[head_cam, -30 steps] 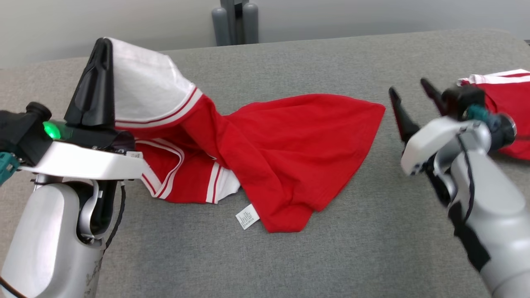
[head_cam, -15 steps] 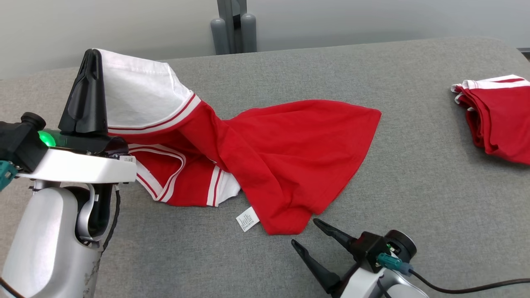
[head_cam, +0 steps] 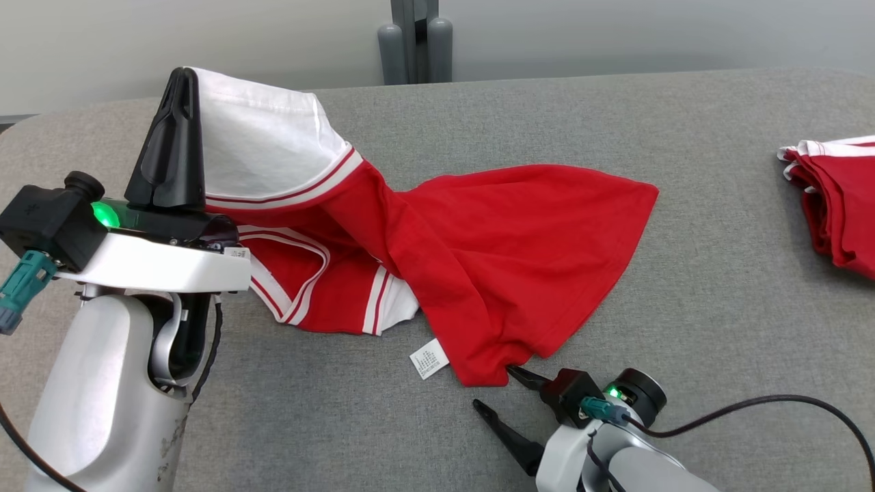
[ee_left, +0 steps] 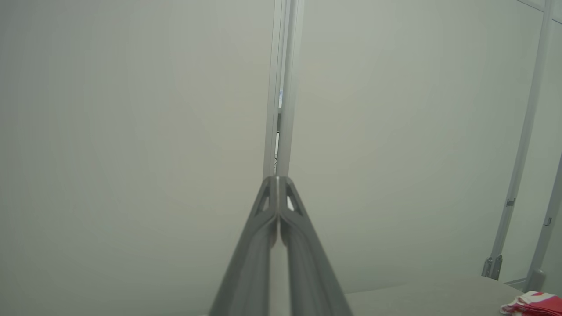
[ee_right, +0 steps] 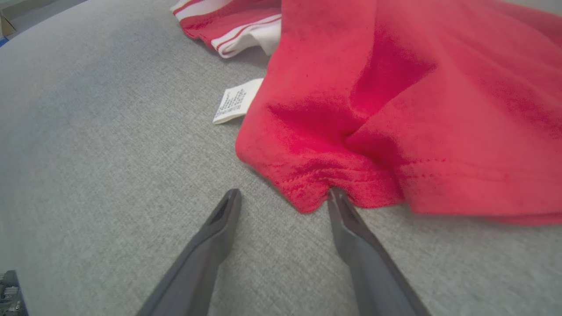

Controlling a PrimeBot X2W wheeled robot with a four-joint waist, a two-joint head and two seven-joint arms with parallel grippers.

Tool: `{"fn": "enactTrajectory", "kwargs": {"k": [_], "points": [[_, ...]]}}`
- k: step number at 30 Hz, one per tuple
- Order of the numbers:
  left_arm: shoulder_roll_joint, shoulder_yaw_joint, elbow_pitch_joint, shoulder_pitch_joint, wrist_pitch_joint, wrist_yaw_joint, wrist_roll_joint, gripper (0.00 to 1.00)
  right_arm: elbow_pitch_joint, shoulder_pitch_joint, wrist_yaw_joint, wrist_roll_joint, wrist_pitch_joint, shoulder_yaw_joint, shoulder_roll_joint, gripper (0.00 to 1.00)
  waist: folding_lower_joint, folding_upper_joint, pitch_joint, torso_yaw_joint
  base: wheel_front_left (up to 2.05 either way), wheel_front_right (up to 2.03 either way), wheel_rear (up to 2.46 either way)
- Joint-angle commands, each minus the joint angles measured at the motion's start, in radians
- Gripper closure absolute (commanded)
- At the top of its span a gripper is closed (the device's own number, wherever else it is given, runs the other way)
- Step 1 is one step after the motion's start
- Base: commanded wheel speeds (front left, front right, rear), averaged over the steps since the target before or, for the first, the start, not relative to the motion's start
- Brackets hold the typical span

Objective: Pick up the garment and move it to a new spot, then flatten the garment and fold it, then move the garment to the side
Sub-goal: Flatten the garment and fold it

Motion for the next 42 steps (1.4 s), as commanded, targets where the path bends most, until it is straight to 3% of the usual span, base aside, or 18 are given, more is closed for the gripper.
{"fn": "enactTrajectory", "kwargs": {"k": [1, 2, 3, 4, 5, 8, 11, 18, 27, 38, 42], "points": [[0.001, 0.000, 0.003, -0.009, -0.006, -0.002, 0.002, 1.00, 0.032, -0.004, -0.001, 0.011, 0.002, 0.007, 0.004, 0.08, 0.0000, 0.0000, -0.001, 0.002, 0.00, 0.00, 0.00], [0.000, -0.001, 0.003, -0.009, -0.007, -0.001, 0.002, 1.00, 0.063, -0.011, -0.001, 0.018, 0.002, 0.011, 0.011, 0.24, 0.0000, 0.0000, -0.002, 0.002, 0.00, 0.00, 0.00], [0.001, -0.001, 0.004, -0.006, -0.009, 0.000, 0.003, 1.00, 0.095, -0.019, -0.001, 0.016, 0.005, 0.024, 0.018, 0.52, 0.0000, 0.0000, -0.004, 0.001, 0.00, 0.00, 0.00], [0.001, -0.001, 0.005, -0.003, -0.010, 0.000, 0.002, 1.00, 0.121, -0.028, -0.001, 0.016, 0.007, 0.035, 0.026, 0.67, 0.0000, 0.0000, -0.008, 0.000, 0.00, 0.00, 0.00], [0.002, 0.000, 0.006, 0.000, -0.011, 0.000, 0.001, 1.00, 0.134, -0.037, -0.001, 0.021, 0.007, 0.034, 0.034, 1.00, 0.0000, 0.0000, -0.010, 0.000, 0.00, 0.00, 0.00], [0.009, 0.006, 0.009, 0.007, -0.016, 0.002, 0.001, 1.00, 0.112, -0.070, -0.001, 0.032, 0.001, -0.018, 0.038, 1.00, 0.0000, 0.0000, -0.027, -0.005, 0.00, 0.00, 0.00], [0.019, 0.014, -0.002, 0.018, -0.019, 0.002, 0.005, 1.00, 0.017, -0.070, -0.001, 0.021, 0.001, -0.119, -0.003, 1.00, 0.0000, 0.0000, -0.053, -0.018, 0.00, 0.00, 0.00], [0.048, 0.035, -0.056, 0.060, -0.020, -0.006, -0.010, 1.00, -0.262, 0.013, -0.001, 0.011, 0.001, -0.302, -0.175, 1.00, 0.0000, 0.0000, -0.152, -0.071, 0.00, 0.00, 0.00], [0.110, 0.041, -0.171, 0.006, 0.037, -0.019, 0.004, 1.00, -0.479, -0.015, -0.001, 0.085, 0.110, -0.466, -0.347, 1.00, 0.0000, 0.0000, -0.231, -0.100, 0.00, 0.00, 0.00], [0.194, 0.057, -0.126, -0.127, 0.073, -0.049, 0.003, 1.00, -0.517, -0.108, -0.001, 0.208, 0.302, -0.571, -0.473, 1.00, 0.0000, 0.0000, -0.295, -0.091, 0.00, 0.00, 0.00], [0.197, 0.052, -0.105, -0.145, 0.069, -0.055, -0.007, 1.00, -0.497, -0.119, -0.001, 0.194, 0.303, -0.580, -0.506, 1.00, 0.0000, 0.0000, -0.304, -0.086, 0.00, 0.00, 0.00]]}}
